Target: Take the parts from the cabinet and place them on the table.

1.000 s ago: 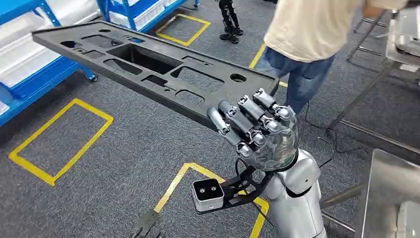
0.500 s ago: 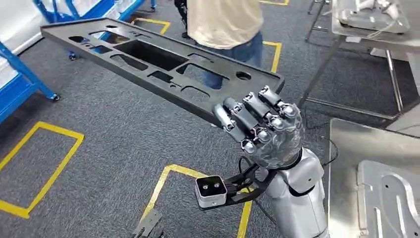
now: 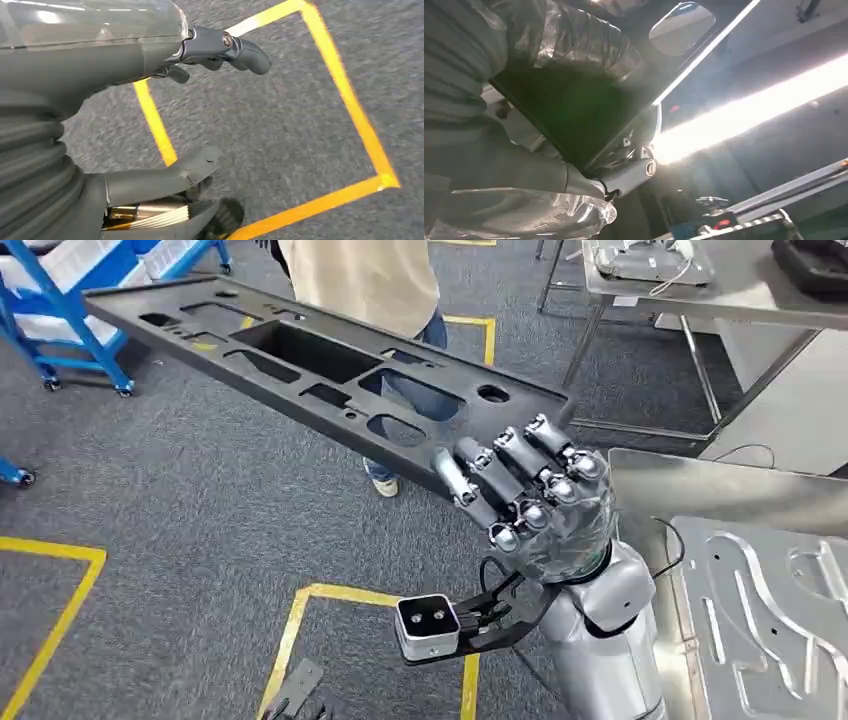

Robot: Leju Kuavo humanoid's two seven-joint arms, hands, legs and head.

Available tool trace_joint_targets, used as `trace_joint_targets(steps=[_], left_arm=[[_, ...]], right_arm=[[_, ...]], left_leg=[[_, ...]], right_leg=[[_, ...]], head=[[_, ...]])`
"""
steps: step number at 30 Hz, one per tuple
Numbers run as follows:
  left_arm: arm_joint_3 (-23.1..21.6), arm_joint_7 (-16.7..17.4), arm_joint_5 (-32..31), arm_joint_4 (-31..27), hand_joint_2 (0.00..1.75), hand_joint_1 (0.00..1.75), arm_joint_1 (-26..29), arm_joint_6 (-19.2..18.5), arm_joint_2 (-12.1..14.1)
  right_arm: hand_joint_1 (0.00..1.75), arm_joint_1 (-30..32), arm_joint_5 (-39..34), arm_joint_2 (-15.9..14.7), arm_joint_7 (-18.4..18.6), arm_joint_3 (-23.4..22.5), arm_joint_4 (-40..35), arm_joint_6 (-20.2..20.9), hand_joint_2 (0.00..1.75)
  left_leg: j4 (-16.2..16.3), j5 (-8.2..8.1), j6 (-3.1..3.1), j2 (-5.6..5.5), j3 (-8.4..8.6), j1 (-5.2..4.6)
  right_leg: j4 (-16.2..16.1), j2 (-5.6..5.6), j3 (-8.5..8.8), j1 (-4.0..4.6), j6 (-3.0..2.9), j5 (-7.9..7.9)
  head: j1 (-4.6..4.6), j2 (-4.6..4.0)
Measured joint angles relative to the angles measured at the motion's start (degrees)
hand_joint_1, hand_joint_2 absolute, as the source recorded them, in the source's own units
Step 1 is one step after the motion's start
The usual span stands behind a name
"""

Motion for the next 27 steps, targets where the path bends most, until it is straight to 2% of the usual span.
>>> trace_joint_targets(steps=[1,2,3,4,5,6,7,8,9,12,13,14,15,17,18,19,20,21,22,23,24,25,27], left_arm=[[0.0,0.0,0.0,0.0,1.75,0.0,0.1,0.0,0.0],[0.0,0.0,0.0,0.0,1.75,0.0,0.3,0.0,0.1],[0.0,0.0,0.0,0.0,1.75,0.0,0.4,0.0,0.1],[0.0,0.0,-0.1,0.0,1.75,0.0,0.4,0.0,0.1],[0.0,0.0,-0.1,0.0,1.75,0.0,0.3,0.0,0.1],[0.0,0.0,-0.1,0.0,1.75,0.0,0.2,0.0,0.1],[0.0,0.0,-0.1,0.0,1.75,0.0,0.1,0.0,0.1],[0.0,0.0,-0.1,0.0,1.75,0.0,0.1,0.0,0.1],[0.0,0.0,-0.1,0.0,1.75,0.0,0.0,0.1,0.1],[0.0,0.1,-0.2,0.0,1.75,0.0,0.0,0.0,0.0],[0.0,0.1,-0.2,0.0,1.75,0.0,-0.1,0.0,0.0],[0.0,0.1,-0.2,0.0,1.75,0.0,-0.2,0.0,0.1],[0.0,0.1,-0.2,0.0,1.75,0.0,-0.2,0.1,0.1],[0.1,0.2,-0.2,0.0,1.75,0.0,0.1,0.0,0.1],[0.1,0.3,-0.2,0.0,1.75,0.0,0.3,0.0,0.1],[0.1,0.3,-0.3,0.0,1.75,0.0,0.4,0.0,0.1],[0.1,0.3,-0.4,0.0,1.75,0.0,0.4,0.0,0.2],[0.1,0.3,-0.4,0.0,1.75,0.0,0.3,0.0,0.2],[0.1,0.3,-0.4,0.0,1.75,0.0,0.3,0.0,0.2],[0.1,0.3,-0.5,0.0,1.75,0.0,0.3,0.0,0.2],[0.1,0.3,-0.6,0.0,1.75,0.0,0.3,0.0,0.2],[0.1,0.3,-0.8,0.0,1.75,0.0,0.3,0.0,0.2],[0.1,0.4,-0.9,0.0,1.75,0.0,0.6,0.0,0.2]], right_arm=[[1.75,0.0,0.0,0.0,0.1,0.0,0.0,0.0,1.75],[1.75,0.1,0.0,-0.1,0.2,0.0,0.0,0.0,1.75],[1.75,0.1,0.0,-0.2,0.2,0.0,0.0,0.0,1.75],[1.75,0.1,0.0,-0.3,0.3,0.0,0.0,0.0,1.75],[1.75,0.1,0.0,-0.4,0.4,0.0,0.0,0.0,1.75],[1.75,0.1,0.0,-0.4,0.5,0.0,0.0,0.0,1.75],[1.75,0.1,0.0,-0.5,0.5,0.0,0.0,0.0,1.75],[1.75,0.0,0.0,-0.5,0.5,0.0,0.0,0.0,1.75],[1.75,-0.1,0.1,-0.5,0.5,0.0,0.0,0.0,1.75],[1.75,-0.1,0.0,-0.5,0.7,0.0,0.0,0.0,1.75],[1.75,-0.1,0.1,-0.5,0.7,0.0,0.0,0.0,1.75],[1.75,-0.2,0.1,-0.6,0.7,0.0,0.0,0.0,1.75],[1.75,-0.2,0.1,-0.5,0.7,0.0,0.0,0.0,1.75],[1.75,-0.2,0.1,-0.6,0.7,0.1,0.0,0.0,1.75],[1.75,-0.2,0.1,-0.6,0.7,0.1,0.0,0.0,1.75],[1.75,-0.1,0.1,-0.6,0.8,0.1,0.0,0.0,1.75],[1.75,0.0,0.1,-0.6,0.9,0.1,0.0,0.0,1.75],[1.75,0.0,0.2,-0.6,1.0,0.1,0.0,0.0,1.75],[1.75,-0.1,0.2,-0.6,1.0,0.2,0.0,0.0,1.75],[1.75,-0.1,0.2,-0.6,1.0,0.2,0.0,0.0,1.75],[1.75,-0.2,0.2,-0.6,1.1,0.2,0.0,0.0,1.75],[1.75,-0.3,0.3,-0.6,1.2,0.3,0.1,0.0,1.75],[1.75,-0.1,0.4,-0.7,1.2,0.4,0.2,0.0,1.75]], left_leg=[[0.0,-0.01,0.03,0.78,-0.09,-0.13],[0.1,-0.02,0.05,1.62,-0.15,-0.23],[0.1,-0.05,0.09,2.31,-0.21,-0.26],[0.1,-0.07,0.09,3.15,-0.28,-0.28],[0.3,-0.14,0.08,3.96,-0.32,-0.31],[0.5,-0.29,0.04,4.64,-0.28,-0.32],[0.6,-0.49,-0.16,5.16,-0.21,-0.34],[0.7,-0.68,-0.43,5.66,-0.23,-0.53],[1.2,-0.91,-0.77,6.08,-0.36,-0.98],[1.0,-1.01,-1.33,7.92,-0.01,-1.06],[1.1,-1.42,-1.75,7.93,-0.04,-0.94],[2.2,-2.53,-2.15,5.21,-0.34,-0.52],[5.3,-4.75,-2.32,3.02,-1.54,-0.46],[13.4,-8.67,-2.6,1.73,-5.11,-0.35],[17.0,-9.69,-2.68,1.48,-6.83,-0.35],[18.0,-9.14,-2.68,1.44,-7.37,-0.35],[16.3,-7.4,-2.59,1.43,-6.77,-0.34],[12.5,-4.72,-2.46,1.23,-5.13,-0.3],[7.8,-1.96,-2.27,0.55,-3.07,-0.24],[3.2,-0.38,-1.97,-1.62,-1.38,-0.05],[2.9,-0.91,-1.82,-4.87,-1.05,0.19],[1.8,-1.06,-1.77,-4.56,-0.64,0.17],[1.9,-1.06,-1.57,-3.36,-0.88,-0.21]], right_leg=[[4.6,-0.83,-1.99,-0.07,0.08,-2.44],[8.5,-1.1,-3.65,-0.11,0.16,-4.08],[10.6,-1.25,-4.54,-0.14,0.23,-4.65],[10.9,-1.36,-4.49,-0.14,0.31,-4.17],[8.1,-1.55,-2.8,-0.13,0.25,-2.18],[3.7,-1.98,-0.21,-0.09,0.08,0.1],[-1.1,-3.08,2.6,0.0,-0.2,2.11],[-4.3,-5.48,4.11,0.42,-0.52,1.66],[-5.0,-5.42,4.22,0.95,-0.96,1.91],[-4.8,-3.52,3.74,0.87,-1.65,2.03],[-5.2,-2.89,3.99,0.56,-2.17,2.37],[-5.4,-2.44,4.01,0.4,-2.44,2.54],[-5.4,-1.97,3.95,0.23,-2.68,2.64],[-5.4,-0.69,3.88,0.25,-2.92,2.73],[-5.3,0.11,3.85,0.28,-2.93,2.73],[-5.2,0.87,3.85,0.28,-2.93,2.74],[-5.1,1.59,3.85,0.27,-2.93,2.73],[-5.0,2.44,3.86,0.25,-2.91,2.73],[-4.8,3.15,3.86,0.24,-2.86,2.69],[-4.7,3.83,3.78,0.17,-2.7,2.59],[-4.5,4.45,3.3,0.33,-2.34,2.74],[-4.3,5.23,2.72,0.07,-2.05,2.93],[-4.7,6.5,2.19,-0.41,-1.06,3.6]], head=[[0.04,0.0],[0.02,0.0],[0.04,0.0],[0.02,0.0],[0.02,0.0],[0.04,0.0],[0.02,0.0],[0.02,0.0],[-0.02,0.0],[0.0,0.0],[-0.02,0.0],[0.0,0.0],[-0.06,0.0],[-0.02,0.0],[-0.02,0.0],[-0.02,0.0],[-0.02,0.0],[-0.02,0.0],[-0.02,0.0],[0.0,0.0],[0.02,0.0],[-0.06,0.0],[-0.07,0.0]])
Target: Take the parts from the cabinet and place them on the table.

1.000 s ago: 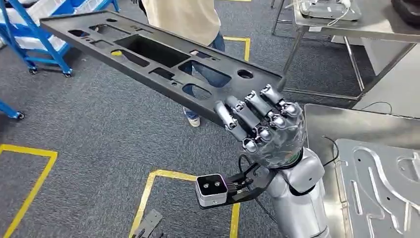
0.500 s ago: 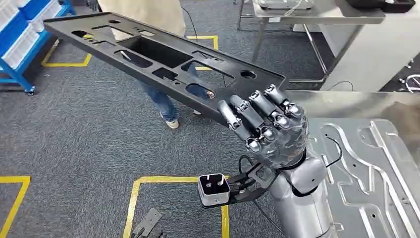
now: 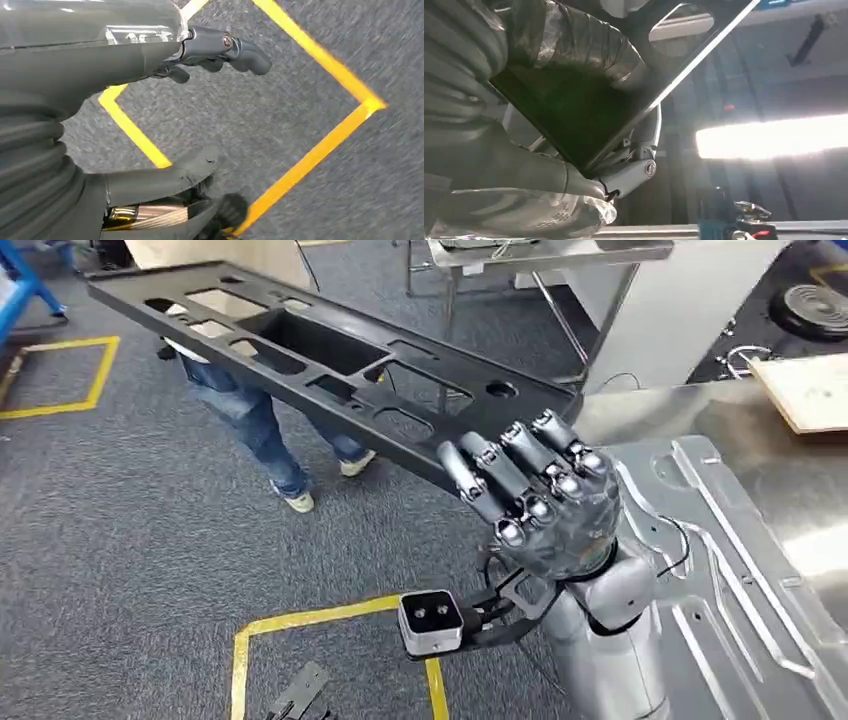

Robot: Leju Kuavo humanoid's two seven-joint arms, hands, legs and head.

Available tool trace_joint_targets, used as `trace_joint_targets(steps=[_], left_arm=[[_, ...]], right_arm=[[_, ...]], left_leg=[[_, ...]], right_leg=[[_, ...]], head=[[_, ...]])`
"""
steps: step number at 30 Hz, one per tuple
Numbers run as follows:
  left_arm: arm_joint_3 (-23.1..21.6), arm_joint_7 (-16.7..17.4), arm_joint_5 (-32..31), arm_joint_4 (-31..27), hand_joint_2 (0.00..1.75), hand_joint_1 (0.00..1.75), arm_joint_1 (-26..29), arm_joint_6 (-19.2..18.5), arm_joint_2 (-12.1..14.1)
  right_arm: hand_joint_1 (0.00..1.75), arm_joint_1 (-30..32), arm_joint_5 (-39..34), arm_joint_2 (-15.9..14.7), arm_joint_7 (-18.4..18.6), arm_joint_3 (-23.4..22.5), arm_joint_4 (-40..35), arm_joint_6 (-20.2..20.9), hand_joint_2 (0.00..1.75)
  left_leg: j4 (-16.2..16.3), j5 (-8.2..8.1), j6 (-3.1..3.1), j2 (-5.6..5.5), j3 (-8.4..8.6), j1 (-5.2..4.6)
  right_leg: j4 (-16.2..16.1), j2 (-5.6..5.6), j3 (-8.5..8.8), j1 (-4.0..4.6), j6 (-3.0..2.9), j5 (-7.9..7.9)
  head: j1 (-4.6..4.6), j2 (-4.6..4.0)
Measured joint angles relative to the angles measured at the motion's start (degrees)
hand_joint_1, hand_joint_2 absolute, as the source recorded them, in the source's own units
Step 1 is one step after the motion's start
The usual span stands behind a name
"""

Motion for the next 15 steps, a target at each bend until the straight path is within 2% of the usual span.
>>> trace_joint_targets(steps=[1,2,3,4,5,6,7,8,9,10,11,12,13,15], left_arm=[[0.0,0.0,0.0,0.0,1.75,0.0,0.0,0.0,0.0],[0.0,-0.1,-0.1,0.0,1.75,0.0,-0.2,0.0,-0.1],[0.0,-0.1,-0.1,0.0,1.75,0.0,-0.4,0.1,-0.1],[0.0,-0.1,-0.1,0.0,1.75,0.0,-0.4,0.0,-0.1],[0.0,-0.1,-0.1,0.0,1.75,0.0,-0.3,0.0,-0.1],[0.0,-0.1,-0.1,0.0,1.75,0.0,-0.1,0.1,0.0],[0.1,-0.1,-0.1,0.0,1.75,0.0,0.1,0.1,0.1],[0.1,-0.1,-0.1,0.0,1.75,0.0,0.1,0.1,0.1],[0.1,-0.1,-0.1,0.0,1.75,0.0,0.0,0.1,0.1],[0.1,-0.1,-0.1,0.0,1.75,0.0,0.0,0.1,0.1],[0.1,-0.1,-0.1,0.0,1.75,0.0,-0.1,0.1,0.1],[0.1,-0.1,-0.1,0.0,1.75,0.0,-0.1,0.1,0.1],[0.1,-0.2,-0.1,0.0,1.75,0.0,-0.1,0.2,0.1],[0.1,-0.2,-0.1,0.0,1.75,0.0,0.0,0.2,0.1]], right_arm=[[1.75,0.0,0.1,0.0,0.0,0.0,0.0,0.0,1.75],[1.75,0.2,0.1,-0.1,0.1,0.0,0.0,0.0,1.75],[1.75,0.0,0.2,-0.2,0.2,0.0,0.0,0.0,1.75],[1.75,0.0,0.2,-0.2,0.4,0.0,0.0,0.0,1.75],[1.75,0.0,0.2,-0.2,0.5,0.0,0.0,0.0,1.75],[1.75,0.0,0.2,-0.2,0.5,0.0,0.0,0.0,1.75],[1.75,0.1,0.2,-0.3,0.5,0.0,0.0,0.0,1.75],[1.75,0.1,0.2,-0.5,0.5,0.0,0.1,0.0,1.75],[1.75,0.1,0.2,-0.5,0.5,0.0,0.1,0.0,1.75],[1.75,0.1,0.3,-0.6,0.5,0.0,0.1,0.0,1.75],[1.75,0.1,0.3,-0.6,0.5,0.0,0.0,0.0,1.75],[1.75,0.0,0.2,-0.6,0.5,0.0,0.0,0.0,1.75],[1.75,-0.1,0.3,-0.6,0.5,0.0,0.0,0.0,1.75],[1.75,0.0,0.2,-0.6,0.5,0.0,0.0,0.0,1.75]], left_leg=[[-0.6,0.35,0.51,0.82,0.17,0.36],[-1.2,0.72,1.0,1.79,0.42,0.62],[-1.4,0.86,1.22,2.31,0.55,0.48],[-1.4,0.88,1.47,3.13,0.54,0.35],[-1.4,0.82,1.62,3.99,0.53,0.23],[-1.3,0.79,1.65,4.94,0.51,0.16],[-1.3,0.75,1.7,5.88,0.48,0.16],[-1.3,0.68,1.7,6.7,0.47,0.16],[-1.2,0.58,1.61,7.41,0.5,0.15],[-1.2,0.47,1.56,8.03,0.6,0.13],[-1.2,0.31,1.38,8.51,0.79,0.08],[-1.1,0.15,1.13,9.03,0.85,-0.17],[-0.9,-0.03,0.84,9.52,0.83,-0.55],[-1.2,-0.07,0.44,10.9,1.13,-0.6]], right_leg=[[-0.1,0.82,-0.09,0.37,0.45,0.26],[0.5,-1.69,-0.22,0.42,0.53,-0.38],[2.1,-5.19,-0.93,0.76,0.82,-1.72],[5.5,-6.89,-2.5,0.62,1.01,-3.8],[9.8,-7.46,-4.47,0.43,1.17,-5.92],[13.6,-7.69,-6.22,0.28,1.27,-7.34],[15.4,-7.84,-7.04,0.21,1.3,-7.45],[14.5,-7.97,-6.53,0.17,1.3,-6.32],[11.4,-8.21,-4.78,0.18,1.19,-4.3],[7.1,-8.8,-2.35,0.27,0.97,-2.2],[2.5,-10.3,0.37,0.47,0.58,-0.4],[0.0,-13.41,1.66,1.2,0.24,-1.09],[-0.6,-13.03,1.57,1.56,-0.09,-0.87],[-0.4,-11.55,1.22,1.65,-0.25,-0.84]], head=[[0.09,0.0],[0.0,0.0],[0.6,0.0],[0.55,0.0],[0.57,0.0],[0.57,0.0],[0.55,0.0],[0.59,0.0],[0.57,0.0],[0.57,0.0],[0.57,0.0],[0.57,0.0],[0.52,0.0],[0.52,0.0]])
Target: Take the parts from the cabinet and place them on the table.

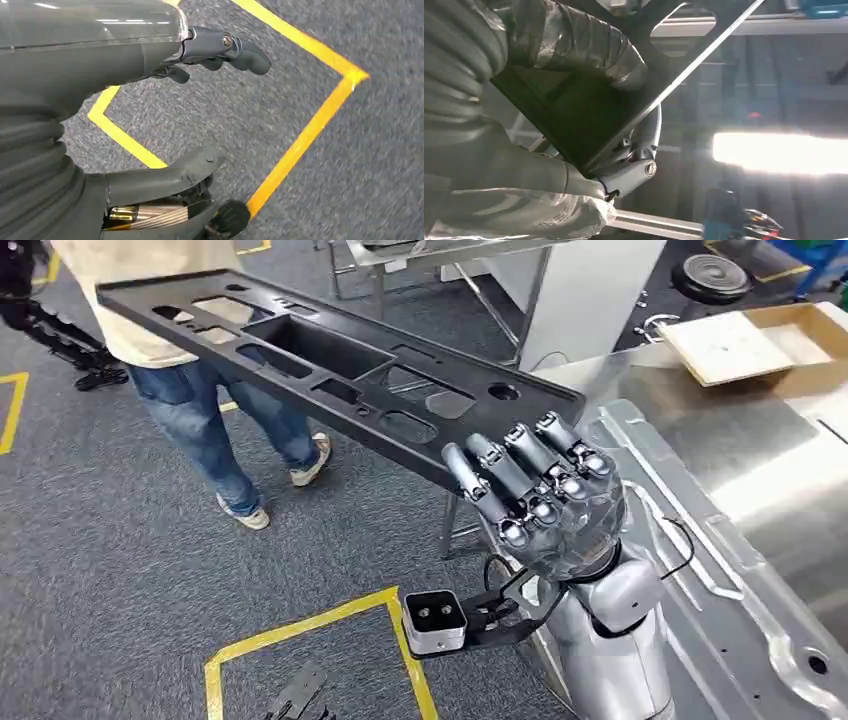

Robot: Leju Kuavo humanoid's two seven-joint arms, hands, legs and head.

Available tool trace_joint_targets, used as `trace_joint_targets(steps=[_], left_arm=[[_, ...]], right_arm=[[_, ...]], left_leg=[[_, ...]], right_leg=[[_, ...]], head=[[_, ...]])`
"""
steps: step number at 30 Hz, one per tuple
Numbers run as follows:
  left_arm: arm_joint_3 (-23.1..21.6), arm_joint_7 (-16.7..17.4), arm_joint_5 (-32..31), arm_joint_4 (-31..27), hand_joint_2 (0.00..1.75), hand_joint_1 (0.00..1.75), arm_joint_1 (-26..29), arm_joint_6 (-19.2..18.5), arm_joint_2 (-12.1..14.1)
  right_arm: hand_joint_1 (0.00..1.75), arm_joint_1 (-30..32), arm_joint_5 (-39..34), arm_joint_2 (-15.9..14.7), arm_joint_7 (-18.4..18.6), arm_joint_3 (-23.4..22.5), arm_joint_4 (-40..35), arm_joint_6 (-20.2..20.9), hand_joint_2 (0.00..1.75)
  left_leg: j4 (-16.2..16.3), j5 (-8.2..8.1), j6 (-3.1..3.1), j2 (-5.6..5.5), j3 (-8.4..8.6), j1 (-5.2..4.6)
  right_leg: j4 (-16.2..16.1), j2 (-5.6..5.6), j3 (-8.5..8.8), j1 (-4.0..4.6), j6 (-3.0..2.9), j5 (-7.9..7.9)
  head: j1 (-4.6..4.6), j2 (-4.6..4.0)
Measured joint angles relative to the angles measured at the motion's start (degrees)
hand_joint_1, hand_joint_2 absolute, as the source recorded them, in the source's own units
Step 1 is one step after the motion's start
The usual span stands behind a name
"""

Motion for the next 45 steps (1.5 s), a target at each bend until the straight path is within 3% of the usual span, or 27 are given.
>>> trace_joint_targets(steps=[2,4,7,8,10,11,12,13,17,18,19,21,23,25,26,28,32,33,34,35,37,38,39,41,42,43,45], left_arm=[[0.0,0.0,0.0,0.0,1.75,0.0,-0.2,0.0,0.0],[0.1,-0.1,0.0,0.0,1.75,0.0,-0.2,0.0,0.0],[0.2,0.0,0.0,0.0,1.75,0.0,0.4,0.0,0.1],[0.2,0.0,0.0,0.0,1.75,0.0,0.5,0.0,0.1],[0.3,0.0,-0.1,0.0,1.75,0.0,0.3,0.0,0.2],[0.3,0.0,-0.1,0.0,1.75,0.0,0.2,0.0,0.2],[0.4,0.0,-0.1,0.0,1.75,0.0,0.2,0.0,0.2],[0.5,-0.1,-0.2,0.0,1.75,0.0,0.2,0.0,0.2],[0.5,0.0,-0.2,0.0,1.75,0.0,0.0,-0.1,0.0],[0.5,0.0,-0.2,0.0,1.75,0.0,-0.2,-0.1,0.1],[0.5,-0.1,-0.3,0.0,1.75,0.0,-0.3,-0.1,0.1],[0.5,0.0,-0.3,0.0,1.75,0.0,-0.1,-0.1,0.1],[0.5,0.0,-0.4,0.0,1.75,0.0,0.1,0.0,0.3],[0.5,0.0,-0.4,0.0,1.75,0.0,0.1,0.0,0.3],[0.5,0.0,-0.4,0.0,1.75,0.0,0.0,0.0,0.3],[0.5,0.0,-0.4,0.0,1.75,0.0,-0.1,0.0,0.3],[0.5,0.0,-0.5,0.0,1.75,0.0,-0.1,0.1,0.3],[0.5,0.0,-0.5,0.0,1.75,0.0,-0.2,0.1,0.3],[0.5,-0.1,-0.6,0.0,1.75,0.0,-0.3,0.1,0.3],[0.5,-0.1,-0.5,0.0,1.75,0.0,-0.3,0.1,0.4],[0.6,0.0,-0.5,0.0,1.75,0.0,0.1,0.1,0.5],[0.6,0.0,-0.5,0.0,1.75,0.0,0.3,0.1,0.5],[0.6,0.0,-0.5,0.0,1.75,0.0,0.5,0.1,0.6],[0.6,0.0,-0.5,0.0,1.75,0.0,0.3,0.1,0.6],[0.7,0.0,-0.5,0.0,1.75,0.0,0.2,0.1,0.7],[0.7,0.0,-0.6,0.0,1.75,0.0,0.2,0.1,0.7],[0.8,0.0,-0.6,0.0,1.75,0.0,0.3,0.0,0.7]], right_arm=[[1.75,0.0,0.0,0.0,0.0,0.0,0.0,0.0,1.75],[1.75,0.0,0.0,0.0,0.0,0.0,0.0,0.0,1.75],[1.75,0.1,0.0,0.0,0.0,0.0,0.0,0.0,1.75],[1.75,0.3,0.0,0.0,0.0,0.0,0.1,0.0,1.75],[1.75,0.5,0.1,0.0,0.0,0.0,0.1,0.0,1.75],[1.75,0.4,0.2,0.0,0.0,0.0,0.1,0.0,1.75],[1.75,0.5,0.3,0.0,0.0,0.0,0.1,0.0,1.75],[1.75,0.3,0.4,0.0,0.1,0.0,0.1,0.0,1.75],[1.75,0.6,0.5,-0.2,0.3,0.0,0.1,0.0,1.75],[1.75,0.5,0.5,-0.2,0.3,0.0,0.1,0.0,1.75],[1.75,0.4,0.5,-0.2,0.3,0.0,0.1,0.0,1.75],[1.75,0.5,0.3,-0.3,0.5,0.0,0.1,0.0,1.75],[1.75,0.6,0.3,-0.3,0.7,0.0,0.1,0.0,1.75],[1.75,0.7,0.3,-0.4,0.7,0.0,0.1,0.0,1.75],[1.75,0.7,0.2,-0.4,0.7,0.0,0.1,0.0,1.75],[1.75,0.6,0.2,-0.4,0.7,0.0,0.1,0.0,1.75],[1.75,0.7,0.2,-0.4,0.6,0.0,0.1,0.0,1.75],[1.75,0.8,0.2,-0.4,0.6,0.0,0.1,0.0,1.75],[1.75,0.7,0.2,-0.4,0.6,0.0,0.1,0.0,1.75],[1.75,0.7,0.2,-0.4,0.6,0.0,0.1,0.0,1.75],[1.75,0.8,0.2,-0.4,0.6,0.0,0.1,0.0,1.75],[1.75,0.8,0.2,-0.4,0.6,0.0,0.1,0.0,1.75],[1.75,0.9,0.2,-0.4,0.6,0.0,0.2,0.0,1.75],[1.75,0.9,0.2,-0.4,0.6,0.0,0.2,0.0,1.75],[1.75,0.9,0.2,-0.4,0.6,0.0,0.2,0.0,1.75],[1.75,0.9,0.2,-0.4,0.6,0.0,0.2,0.0,1.75],[1.75,0.9,0.2,-0.3,0.6,0.0,0.2,0.0,1.75]], left_leg=[[0.2,-0.78,-0.64,0.4,-0.12,0.19],[5.4,-4.51,-1.0,-4.5,-1.89,0.47],[16.5,-8.66,-1.39,-6.14,-7.0,0.55],[16.6,-7.77,-1.43,-6.17,-7.2,0.58],[9.4,-2.61,-1.48,-6.55,-4.18,0.91],[4.7,-0.11,-1.54,-7.8,-2.05,1.19],[2.6,-0.86,-1.44,-10.85,-0.99,1.53],[1.4,-0.82,-1.36,-11.62,-0.66,1.47],[1.1,0.02,0.14,-9.17,-0.84,1.57],[0.9,0.28,0.54,-8.54,-0.69,1.43],[0.8,0.37,0.86,-7.9,-0.68,1.29],[0.8,0.3,1.04,-6.31,-0.78,1.0],[0.8,0.22,1.16,-4.69,-0.84,0.93],[0.8,0.12,1.11,-3.24,-0.75,0.86],[0.8,0.0,0.96,-2.62,-0.56,0.84],[0.8,-0.28,0.48,-1.62,-0.4,0.48],[0.4,-0.55,-0.68,0.9,0.34,0.21],[0.7,-1.24,-0.92,0.01,0.18,0.56],[2.7,-2.81,-1.03,-3.34,-0.45,0.6],[6.3,-4.96,-0.99,-4.97,-2.14,0.65],[14.9,-8.44,-1.12,-6.15,-6.33,0.63],[17.1,-8.5,-1.16,-6.2,-7.57,0.63],[16.6,-7.24,-1.16,-6.21,-7.53,0.64],[8.9,-1.81,-1.07,-6.67,-4.31,0.77],[4.7,0.41,-1.04,-8.13,-2.51,0.99],[2.4,0.28,-0.96,-11.47,-1.74,1.16],[1.8,-0.01,-0.67,-10.88,-1.48,1.17]], right_leg=[[-0.9,1.43,0.38,-0.83,-0.93,0.63],[-1.1,2.64,0.3,-0.92,-1.52,0.96],[-0.8,4.99,0.13,-0.9,-1.64,0.95],[-0.6,5.8,0.03,-0.93,-1.63,0.92],[0.0,7.57,-0.12,-1.05,-1.41,0.73],[0.5,8.27,-0.22,-1.12,-1.16,0.56],[0.8,8.86,-0.56,-1.22,-0.89,0.43],[1.5,9.55,-1.17,-1.0,-0.56,0.48],[0.9,11.18,-1.94,-1.37,0.93,1.2],[2.0,7.45,-2.32,-1.03,1.21,0.28],[4.4,5.44,-3.4,-1.04,1.42,-1.38],[12.8,4.0,-7.28,-1.27,1.75,-5.49],[16.9,3.73,-9.13,-1.42,1.89,-6.34],[11.5,3.33,-6.05,-1.39,1.66,-2.68],[6.0,2.47,-2.91,-1.26,1.27,-0.19],[0.5,-1.78,-0.06,0.17,0.3,-0.14],[-0.3,1.35,-0.24,0.2,-0.76,0.48],[-1.0,1.89,0.3,-0.6,-1.16,0.86],[-1.3,2.5,0.49,-0.57,-1.4,1.03],[-1.3,2.97,0.46,-0.67,-1.75,1.13],[-1.3,4.53,0.42,-0.63,-1.76,1.13],[-1.2,5.41,0.39,-0.63,-1.76,1.13],[-1.0,6.22,0.38,-0.66,-1.75,1.12],[-0.5,7.99,0.35,-0.84,-1.48,0.92],[-0.2,8.64,0.3,-0.92,-1.23,0.75],[0.4,9.27,-0.12,-0.68,-0.88,0.54],[0.8,10.38,-1.01,-1.01,-0.32,0.8]], head=[[0.0,0.0],[-0.02,0.0],[0.0,0.0],[0.0,0.0],[0.0,0.0],[0.0,0.0],[0.02,0.0],[0.04,0.0],[0.0,0.0],[0.2,0.0],[0.22,0.0],[0.22,0.0],[0.24,0.0],[0.26,0.0],[0.24,0.0],[0.24,0.0],[0.22,0.0],[0.22,0.0],[0.24,0.0],[0.18,0.0],[0.2,0.0],[0.17,0.0],[0.2,0.0],[0.18,0.0],[0.18,0.0],[0.2,0.0],[0.2,0.0]])
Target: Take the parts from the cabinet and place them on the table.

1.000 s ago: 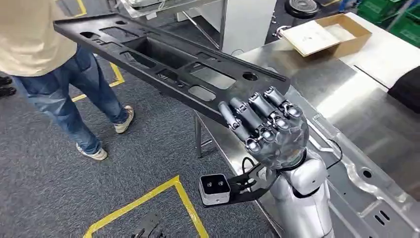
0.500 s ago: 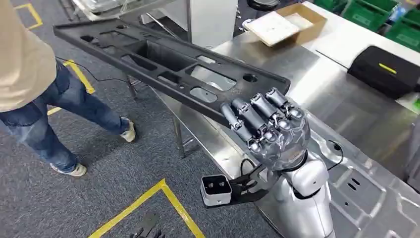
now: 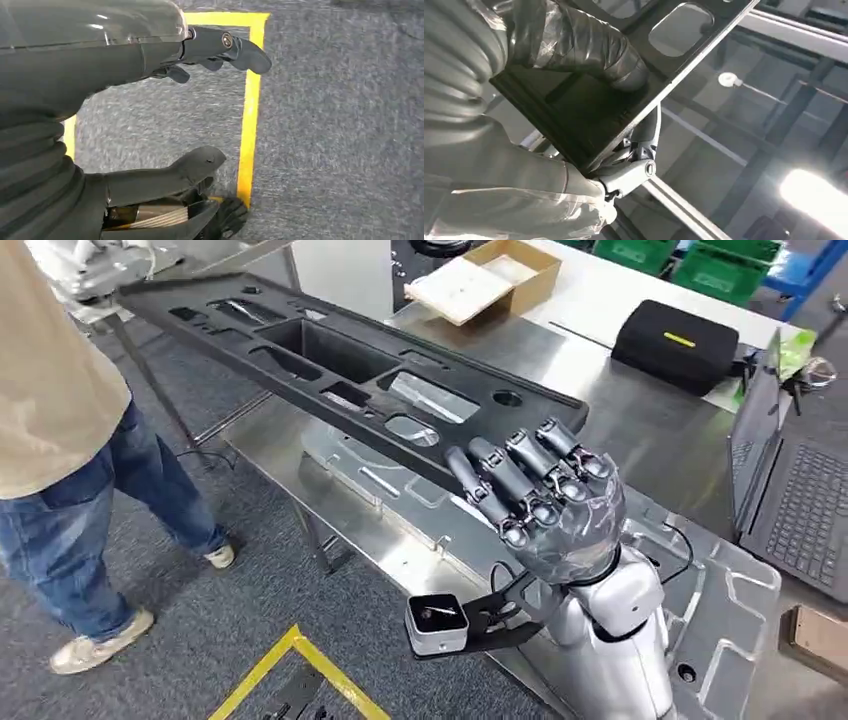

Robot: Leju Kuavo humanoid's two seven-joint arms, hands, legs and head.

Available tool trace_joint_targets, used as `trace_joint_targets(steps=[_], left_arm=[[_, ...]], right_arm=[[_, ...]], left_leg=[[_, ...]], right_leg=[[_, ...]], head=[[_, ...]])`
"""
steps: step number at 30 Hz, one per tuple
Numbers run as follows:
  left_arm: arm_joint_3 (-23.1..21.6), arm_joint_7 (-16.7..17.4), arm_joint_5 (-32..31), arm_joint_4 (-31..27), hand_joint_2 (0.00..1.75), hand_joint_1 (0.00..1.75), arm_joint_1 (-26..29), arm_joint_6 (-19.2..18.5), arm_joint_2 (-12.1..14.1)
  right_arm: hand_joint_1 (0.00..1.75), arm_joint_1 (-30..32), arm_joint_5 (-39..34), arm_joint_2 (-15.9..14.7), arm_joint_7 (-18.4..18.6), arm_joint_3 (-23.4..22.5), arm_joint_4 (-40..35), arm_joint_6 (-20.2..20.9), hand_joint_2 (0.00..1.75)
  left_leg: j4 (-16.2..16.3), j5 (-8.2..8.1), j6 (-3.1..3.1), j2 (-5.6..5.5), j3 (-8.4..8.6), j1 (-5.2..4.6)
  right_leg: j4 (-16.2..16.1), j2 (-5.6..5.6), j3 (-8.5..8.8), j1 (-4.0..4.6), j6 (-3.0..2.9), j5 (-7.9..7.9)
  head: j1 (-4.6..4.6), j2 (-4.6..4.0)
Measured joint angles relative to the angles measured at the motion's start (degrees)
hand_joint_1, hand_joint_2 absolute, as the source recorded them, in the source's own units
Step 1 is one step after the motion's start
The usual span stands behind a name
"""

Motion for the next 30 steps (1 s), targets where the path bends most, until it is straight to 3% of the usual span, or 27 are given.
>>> trace_joint_targets(steps=[2,3,4,5,7,8,9,10,11,12,13,14,17,18,19,20,21,23,24,25,27,28,29,30], left_arm=[[0.0,0.0,-0.3,0.0,1.75,0.0,-0.1,0.0,0.0],[0.0,0.0,-0.3,0.0,1.75,0.0,-0.3,-0.1,-0.2],[0.0,-0.1,-0.4,0.0,1.75,0.0,-0.5,-0.1,-0.1],[0.0,-0.1,-0.4,0.0,1.75,0.0,-0.5,-0.1,-0.1],[0.0,0.0,-0.5,0.0,1.75,0.0,-0.3,-0.1,-0.1],[0.0,0.0,-0.5,0.0,1.75,0.0,-0.1,-0.1,0.0],[0.0,0.0,-0.5,0.0,1.75,0.0,-0.1,-0.1,0.1],[0.0,0.0,-0.5,0.0,1.75,0.0,-0.2,-0.1,0.1],[0.1,0.0,-0.5,0.0,1.75,0.0,-0.2,-0.1,0.0],[0.0,0.0,-0.5,0.0,1.75,0.0,-0.3,-0.1,0.0],[0.0,0.0,-0.5,0.0,1.75,0.0,-0.4,-0.1,0.0],[0.1,0.0,-0.5,0.0,1.75,0.0,-0.3,-0.1,0.0],[0.1,0.0,-0.4,0.0,1.75,0.0,-0.3,0.0,-0.2],[0.1,-0.1,-0.4,0.0,1.75,0.0,-0.4,0.0,-0.3],[0.2,-0.1,-0.4,0.0,1.75,0.0,-0.5,0.1,-0.1],[0.2,-0.2,-0.4,0.0,1.75,0.0,-0.5,0.2,-0.1],[0.3,-0.2,-0.4,0.0,1.75,0.0,-0.4,0.2,-0.1],[0.3,-0.1,-0.4,0.0,1.75,0.0,0.2,0.2,0.0],[0.4,-0.1,-0.4,0.0,1.75,0.0,0.3,0.2,0.0],[0.4,-0.1,-0.4,0.0,1.75,0.0,0.3,0.2,0.0],[0.4,-0.1,-0.4,0.0,1.75,0.0,0.1,0.3,0.2],[0.5,-0.1,-0.4,0.0,1.75,0.0,0.1,0.3,0.2],[0.5,-0.1,-0.4,0.0,1.75,0.0,0.1,0.3,0.2],[0.6,-0.1,-0.4,0.0,1.75,0.0,0.1,0.3,0.2]], right_arm=[[1.75,0.2,0.0,0.0,0.0,0.0,0.0,0.0,1.75],[1.75,0.3,0.0,0.0,0.0,0.0,0.0,0.0,1.75],[1.75,0.2,0.0,0.0,0.0,0.0,0.0,0.0,1.75],[1.75,0.1,-0.1,0.0,0.0,0.0,0.2,0.0,1.75],[1.75,0.2,-0.2,0.0,0.0,0.0,0.4,0.0,1.75],[1.75,0.3,-0.2,-0.1,0.0,0.0,0.5,0.0,1.75],[1.75,0.3,-0.2,-0.1,-0.1,0.0,0.6,0.0,1.75],[1.75,0.3,-0.2,-0.1,-0.1,0.0,0.7,0.0,1.75],[1.75,0.3,-0.2,-0.1,-0.1,0.0,0.8,0.0,1.75],[1.75,0.3,-0.2,-0.1,-0.1,0.0,0.8,0.0,1.75],[1.75,0.2,-0.2,-0.1,-0.1,0.0,0.8,0.0,1.75],[1.75,0.1,-0.2,0.0,-0.1,0.0,0.8,0.0,1.75],[1.75,0.1,-0.2,0.0,-0.1,0.0,0.8,0.0,1.75],[1.75,0.2,-0.1,0.0,0.0,0.0,0.8,0.0,1.75],[1.75,0.2,-0.2,0.0,0.0,0.0,0.8,0.0,1.75],[1.75,0.0,-0.2,0.0,0.0,0.0,1.0,0.0,1.75],[1.75,0.0,-0.3,0.1,0.0,0.0,1.1,0.0,1.75],[1.75,0.1,-0.5,0.2,0.0,0.0,1.4,0.0,1.75],[1.75,0.1,-0.6,0.2,0.0,0.0,1.5,0.0,1.75],[1.75,0.2,-0.7,0.2,-0.1,0.0,1.7,0.0,1.75],[1.75,0.2,-0.8,0.2,-0.2,0.0,1.8,0.0,1.75],[1.75,0.2,-0.8,0.2,-0.2,0.0,1.8,0.0,1.75],[1.75,0.1,-0.9,0.3,-0.2,-0.1,1.9,0.0,1.75],[1.75,0.1,-0.8,0.5,-0.2,-0.1,2.0,0.0,1.75]], left_leg=[[-0.3,0.34,0.75,1.25,-0.01,-0.15],[-0.7,0.67,1.25,2.05,0.12,0.27],[-0.9,0.8,1.5,2.56,0.25,0.09],[-1.0,0.78,1.88,3.33,0.27,-0.08],[-0.9,0.65,2.08,4.93,0.27,-0.38],[-0.9,0.57,2.15,5.8,0.27,-0.48],[-0.9,0.49,2.21,6.57,0.31,-0.55],[-0.9,0.4,2.17,7.2,0.39,-0.6],[-0.9,0.28,2.08,7.88,0.58,-0.66],[-0.9,0.07,2.02,8.39,0.85,-0.69],[-1.0,-0.06,1.86,8.94,1.03,-0.73],[-0.9,-0.23,1.52,9.35,1.03,-1.11],[-1.4,-0.37,0.82,11.32,1.59,-1.05],[-1.4,-0.85,0.34,11.57,1.7,-1.29],[-0.4,-1.71,0.12,8.74,1.63,-0.8],[2.2,-3.39,0.06,6.46,0.43,-0.79],[6.3,-5.45,0.0,5.32,-1.55,-0.79],[14.1,-7.96,-0.27,4.69,-5.6,-0.75],[15.0,-7.4,-0.44,4.69,-6.32,-0.66],[13.0,-5.21,-0.63,4.67,-5.7,-0.47],[4.5,0.05,-1.08,3.71,-2.01,0.13],[1.6,0.63,-1.36,1.62,-0.97,0.6],[0.8,-0.5,-1.27,-1.06,-0.43,0.56],[1.4,-0.39,-0.61,-0.4,-0.77,0.49]], right_leg=[[-0.3,1.42,-0.35,-0.06,0.81,0.41],[-0.1,1.16,-0.65,-0.19,0.95,0.18],[1.4,-2.66,-1.17,0.28,1.25,-0.94],[4.8,-4.93,-2.8,0.17,1.51,-3.03],[13.2,-6.41,-6.88,-0.12,1.88,-6.61],[15.6,-6.59,-8.16,-0.25,1.99,-7.0],[15.4,-6.67,-8.09,-0.34,2.01,-6.23],[13.0,-6.84,-6.87,-0.33,1.92,-4.47],[8.3,-7.25,-4.29,-0.28,1.63,-1.93],[3.4,-8.31,-1.52,-0.08,1.21,0.2],[-0.1,-11.1,0.19,0.63,0.63,-0.05],[-0.7,-12.08,0.46,1.46,0.16,-0.09],[-0.9,-9.59,0.14,1.54,-0.38,0.07],[-1.9,-8.89,1.04,1.08,-0.93,0.54],[-2.5,-8.32,1.39,0.86,-1.03,0.77],[-2.6,-7.78,1.45,0.73,-1.22,0.85],[-2.5,-7.21,1.4,0.71,-1.58,0.84],[-2.4,-5.47,1.39,0.69,-1.61,0.83],[-2.2,-4.62,1.34,0.61,-1.6,0.82],[-1.9,-3.62,1.27,0.43,-1.45,0.71],[-0.7,-1.98,0.96,-0.01,-0.82,0.19],[0.0,-1.5,0.59,-0.11,-0.48,-0.12],[1.1,-0.66,-0.4,0.09,0.03,-0.43],[1.1,-0.02,-0.78,-0.13,0.37,-0.17]], head=[[-0.02,0.0],[-0.02,0.0],[0.11,0.0],[0.04,0.0],[0.07,0.0],[0.09,0.0],[0.09,0.0],[0.09,0.0],[0.11,0.0],[0.09,0.0],[0.09,0.0],[0.09,0.0],[0.09,0.0],[0.0,0.0],[0.13,0.0],[-0.08,0.0],[-0.02,0.0],[-0.02,0.0],[-0.07,0.0],[-0.04,0.0],[-0.06,0.0],[-0.04,0.0],[-0.09,0.0],[0.0,0.0]])
